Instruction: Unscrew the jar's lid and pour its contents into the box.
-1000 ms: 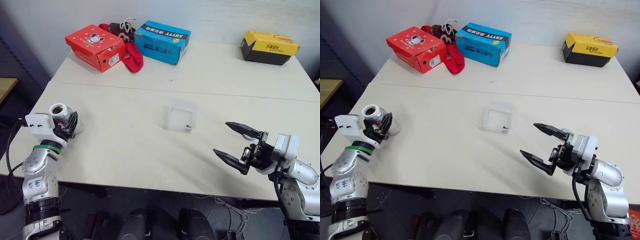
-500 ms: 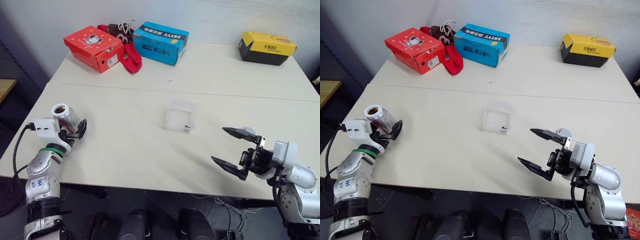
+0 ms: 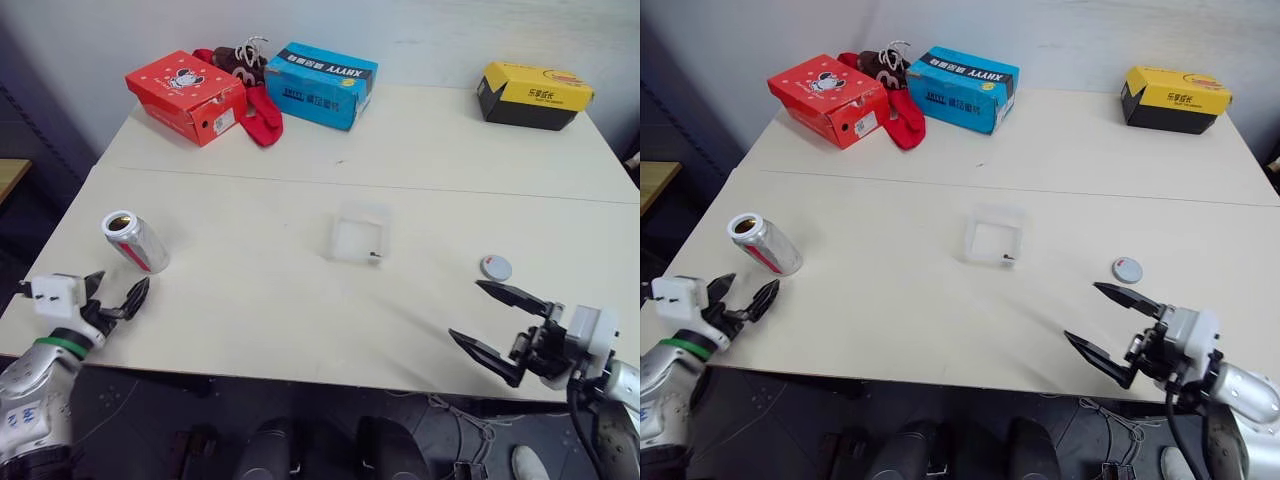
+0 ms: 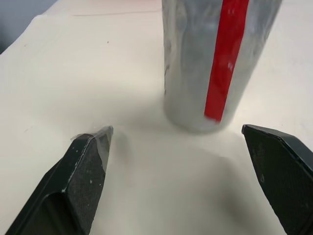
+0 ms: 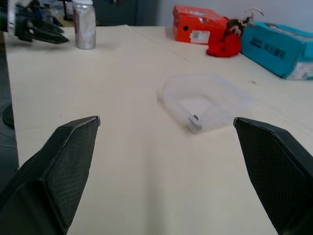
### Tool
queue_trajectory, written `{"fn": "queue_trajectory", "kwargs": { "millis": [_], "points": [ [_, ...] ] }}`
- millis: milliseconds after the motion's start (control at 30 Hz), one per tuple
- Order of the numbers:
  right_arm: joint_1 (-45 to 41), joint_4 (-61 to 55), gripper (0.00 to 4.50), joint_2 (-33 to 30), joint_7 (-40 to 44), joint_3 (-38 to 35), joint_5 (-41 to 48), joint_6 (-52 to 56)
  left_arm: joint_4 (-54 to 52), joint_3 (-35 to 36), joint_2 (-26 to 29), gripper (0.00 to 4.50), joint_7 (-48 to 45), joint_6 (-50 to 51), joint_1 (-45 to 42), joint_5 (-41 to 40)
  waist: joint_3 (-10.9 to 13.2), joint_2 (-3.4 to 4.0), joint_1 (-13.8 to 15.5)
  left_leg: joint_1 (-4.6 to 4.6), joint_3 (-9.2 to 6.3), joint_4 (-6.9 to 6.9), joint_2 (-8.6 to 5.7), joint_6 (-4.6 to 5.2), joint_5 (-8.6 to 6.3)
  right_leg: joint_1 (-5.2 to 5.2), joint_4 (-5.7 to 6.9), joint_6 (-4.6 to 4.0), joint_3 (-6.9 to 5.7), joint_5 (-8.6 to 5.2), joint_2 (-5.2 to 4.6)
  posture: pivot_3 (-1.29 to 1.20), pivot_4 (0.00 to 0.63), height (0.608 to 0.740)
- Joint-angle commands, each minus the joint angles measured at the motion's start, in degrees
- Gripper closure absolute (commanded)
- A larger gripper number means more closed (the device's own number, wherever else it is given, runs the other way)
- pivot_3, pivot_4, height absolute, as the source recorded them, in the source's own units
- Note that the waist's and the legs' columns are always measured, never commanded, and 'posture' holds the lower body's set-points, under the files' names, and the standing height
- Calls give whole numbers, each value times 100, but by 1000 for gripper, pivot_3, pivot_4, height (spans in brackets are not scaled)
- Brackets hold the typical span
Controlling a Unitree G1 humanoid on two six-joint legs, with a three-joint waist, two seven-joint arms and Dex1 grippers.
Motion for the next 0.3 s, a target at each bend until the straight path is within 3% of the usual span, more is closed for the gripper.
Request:
{"fn": "queue_trajectory", "kwargs": {
  "millis": [33, 167, 300],
  "points": [
    [376, -154, 0, -340, 363, -692, 241, -126, -552, 22, 558, 33, -1000, -668, 637, 204, 0, 0, -3, 0, 6, -6, 0, 2, -1, -2, -5, 0, 2, 0, -2, 0, 150, 740],
    [605, 196, 0, -779, 1013, -1167, 301, -244, -1321, -75, 928, 33, -1945, -983, 1431, 113, -1, 0, 7, 10, 31, -55, -3, 4, -3, -6, -40, -5, 16, 5, -10, 0, 150, 740],
    [410, 700, 0, -1053, 1444, -1253, 245, -412, -1748, 64, 972, 33, -2277, -999, 1931, 48, -1, 0, -3, 12, 35, -75, -1, 5, -3, -13, -55, -8, 19, 3, -8, 0, 150, 740]
  ]
}}
